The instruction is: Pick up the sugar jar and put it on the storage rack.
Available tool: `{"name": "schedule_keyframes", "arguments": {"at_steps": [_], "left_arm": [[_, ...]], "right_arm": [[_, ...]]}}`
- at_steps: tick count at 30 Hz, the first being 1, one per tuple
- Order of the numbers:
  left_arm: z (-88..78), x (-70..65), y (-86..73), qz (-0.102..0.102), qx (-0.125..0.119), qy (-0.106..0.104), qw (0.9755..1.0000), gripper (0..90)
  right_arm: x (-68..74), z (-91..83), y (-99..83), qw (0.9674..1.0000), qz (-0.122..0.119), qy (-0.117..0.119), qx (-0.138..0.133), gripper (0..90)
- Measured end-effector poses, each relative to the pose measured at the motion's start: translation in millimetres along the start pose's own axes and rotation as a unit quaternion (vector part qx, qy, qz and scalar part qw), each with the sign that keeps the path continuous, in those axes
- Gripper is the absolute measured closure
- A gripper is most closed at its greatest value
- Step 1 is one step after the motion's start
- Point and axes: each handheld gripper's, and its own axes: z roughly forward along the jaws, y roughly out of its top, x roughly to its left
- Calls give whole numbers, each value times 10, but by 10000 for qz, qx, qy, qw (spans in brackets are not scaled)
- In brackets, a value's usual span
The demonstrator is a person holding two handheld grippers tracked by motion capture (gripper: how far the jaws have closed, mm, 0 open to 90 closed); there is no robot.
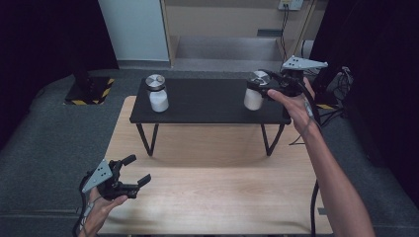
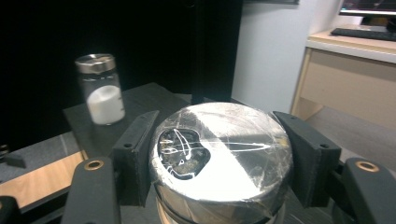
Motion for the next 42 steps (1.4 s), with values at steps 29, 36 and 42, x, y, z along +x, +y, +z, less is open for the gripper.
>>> {"name": "schedule_keyframes", "arguments": {"at_steps": [29, 36, 42], "left_arm": [[-14, -2, 5, 27, -22, -1, 10000, 43], [-18, -9, 12, 48, -52, -6, 10000, 42], [-12, -15, 18, 60, -43, -26, 10000, 42]], "right_arm": [[-104, 243, -186, 9989, 299, -240, 251, 346], [-67, 194, -313, 9981, 452, -375, -186, 177], [-40, 45, -307, 9972, 459, -475, -354, 129]]}}
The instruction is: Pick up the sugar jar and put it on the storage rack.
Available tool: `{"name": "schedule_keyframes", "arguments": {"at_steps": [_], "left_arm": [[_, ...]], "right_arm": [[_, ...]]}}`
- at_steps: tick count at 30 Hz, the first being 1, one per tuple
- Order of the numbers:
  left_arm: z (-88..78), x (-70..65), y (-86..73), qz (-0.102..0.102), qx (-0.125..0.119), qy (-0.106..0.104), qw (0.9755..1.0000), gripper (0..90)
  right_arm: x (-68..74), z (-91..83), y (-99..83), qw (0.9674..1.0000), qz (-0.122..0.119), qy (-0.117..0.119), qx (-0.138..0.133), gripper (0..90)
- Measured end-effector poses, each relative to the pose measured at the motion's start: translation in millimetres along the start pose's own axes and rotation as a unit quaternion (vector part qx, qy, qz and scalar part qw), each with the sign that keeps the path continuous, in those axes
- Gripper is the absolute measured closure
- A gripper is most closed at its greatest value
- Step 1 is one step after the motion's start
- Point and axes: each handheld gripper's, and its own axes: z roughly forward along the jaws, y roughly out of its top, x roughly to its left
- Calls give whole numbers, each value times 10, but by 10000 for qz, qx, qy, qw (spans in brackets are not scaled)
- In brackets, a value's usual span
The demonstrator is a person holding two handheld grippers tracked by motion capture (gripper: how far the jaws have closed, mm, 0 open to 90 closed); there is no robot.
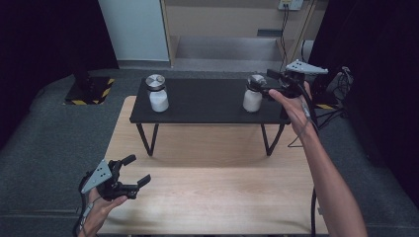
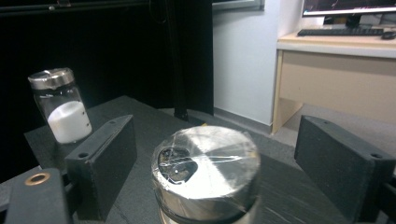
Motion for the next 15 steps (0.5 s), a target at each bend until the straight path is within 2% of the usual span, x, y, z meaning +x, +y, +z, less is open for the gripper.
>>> {"name": "schedule_keyframes", "arguments": {"at_steps": [6, 15], "left_arm": [[5, -3, 3, 4, 15, -8, 10000, 42], [2, -9, 10, 11, 3, -9, 10000, 42]], "right_arm": [[-31, -186, 16, 9997, 81, 100, -196, 125], [-50, -440, 47, 9985, -40, 367, -401, 125]]}}
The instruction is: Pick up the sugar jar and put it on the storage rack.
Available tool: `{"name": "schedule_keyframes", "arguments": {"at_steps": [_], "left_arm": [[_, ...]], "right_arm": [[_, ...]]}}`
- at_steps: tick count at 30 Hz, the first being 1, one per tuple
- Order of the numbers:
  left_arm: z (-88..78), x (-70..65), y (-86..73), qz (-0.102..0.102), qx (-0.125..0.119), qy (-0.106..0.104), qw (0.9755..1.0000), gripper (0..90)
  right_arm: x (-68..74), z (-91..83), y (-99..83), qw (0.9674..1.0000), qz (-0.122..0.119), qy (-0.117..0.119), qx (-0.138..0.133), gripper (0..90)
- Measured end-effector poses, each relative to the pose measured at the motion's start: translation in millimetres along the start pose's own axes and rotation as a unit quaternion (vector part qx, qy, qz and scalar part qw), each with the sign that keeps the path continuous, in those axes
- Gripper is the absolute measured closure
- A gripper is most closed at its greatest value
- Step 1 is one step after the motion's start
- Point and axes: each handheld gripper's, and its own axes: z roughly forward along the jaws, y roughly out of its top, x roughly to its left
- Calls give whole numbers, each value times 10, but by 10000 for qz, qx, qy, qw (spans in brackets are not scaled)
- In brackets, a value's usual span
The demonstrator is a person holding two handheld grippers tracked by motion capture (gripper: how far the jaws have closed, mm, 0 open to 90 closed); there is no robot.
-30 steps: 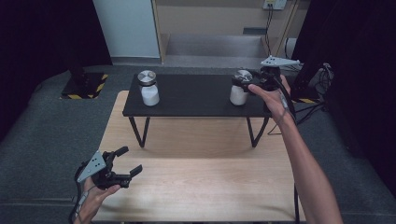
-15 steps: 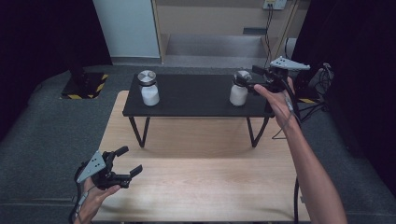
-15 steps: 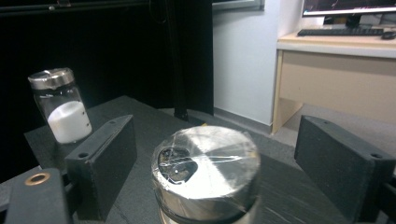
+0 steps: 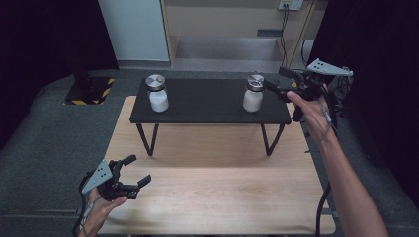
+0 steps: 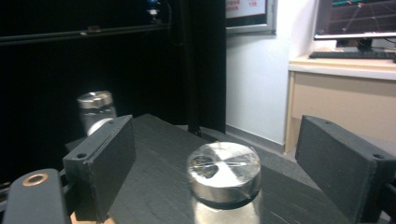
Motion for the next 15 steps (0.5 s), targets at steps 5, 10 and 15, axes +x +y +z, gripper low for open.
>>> {"name": "schedule_keyframes", "arguments": {"at_steps": [5, 10, 15], "left_arm": [[-3, -1, -1, -11, -28, -1, 10000, 42], [4, -8, 4, 3, -11, -11, 10000, 42], [4, -8, 7, 15, -16, -18, 10000, 42]], "right_arm": [[13, -123, 0, 9997, -103, 207, -85, 118], [41, -222, -1, 9983, -277, 492, -119, 105], [99, -283, -19, 9970, -375, 667, -89, 78]]}}
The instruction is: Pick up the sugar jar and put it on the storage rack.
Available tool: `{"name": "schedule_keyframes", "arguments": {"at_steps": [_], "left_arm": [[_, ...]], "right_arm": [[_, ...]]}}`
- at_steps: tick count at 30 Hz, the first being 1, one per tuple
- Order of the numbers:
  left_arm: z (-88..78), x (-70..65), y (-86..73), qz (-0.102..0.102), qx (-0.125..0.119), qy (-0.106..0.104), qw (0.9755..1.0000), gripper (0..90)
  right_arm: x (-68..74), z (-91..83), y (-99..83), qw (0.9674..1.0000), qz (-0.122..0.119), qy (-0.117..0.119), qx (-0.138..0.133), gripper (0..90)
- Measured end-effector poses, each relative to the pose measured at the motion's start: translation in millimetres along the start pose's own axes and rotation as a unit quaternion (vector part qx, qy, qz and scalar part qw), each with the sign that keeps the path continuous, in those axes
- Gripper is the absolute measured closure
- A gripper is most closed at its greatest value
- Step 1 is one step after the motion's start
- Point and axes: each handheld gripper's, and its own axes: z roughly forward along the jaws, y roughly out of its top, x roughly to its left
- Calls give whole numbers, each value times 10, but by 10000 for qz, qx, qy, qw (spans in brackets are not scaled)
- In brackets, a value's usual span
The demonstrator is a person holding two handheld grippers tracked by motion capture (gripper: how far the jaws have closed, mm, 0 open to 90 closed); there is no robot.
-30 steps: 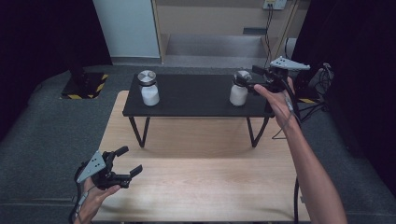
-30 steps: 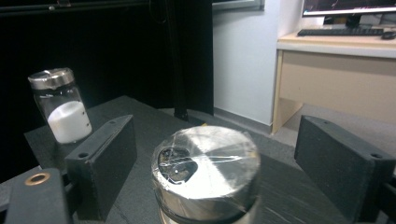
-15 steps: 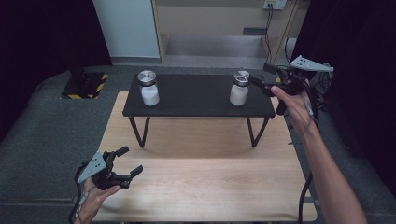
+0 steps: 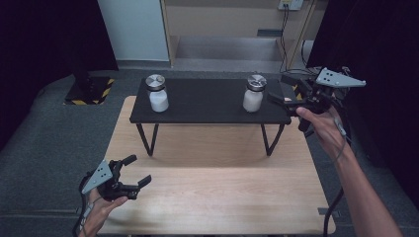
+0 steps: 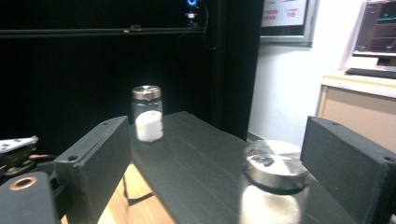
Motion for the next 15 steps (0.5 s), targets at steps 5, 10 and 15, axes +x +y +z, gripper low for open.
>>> {"name": "schedule_keyframes", "arguments": {"at_steps": [5, 10, 15], "left_arm": [[-3, -4, 3, 5, -4, 9, 10000, 42], [0, -4, 3, -7, 7, 5, 10000, 41], [5, -1, 6, -3, 27, -17, 10000, 41]], "right_arm": [[39, -27, -59, 9998, -35, 182, 99, 49], [83, -66, -177, 9994, -125, 292, 125, 46], [144, -115, -314, 9988, -241, 378, 184, 46]]}}
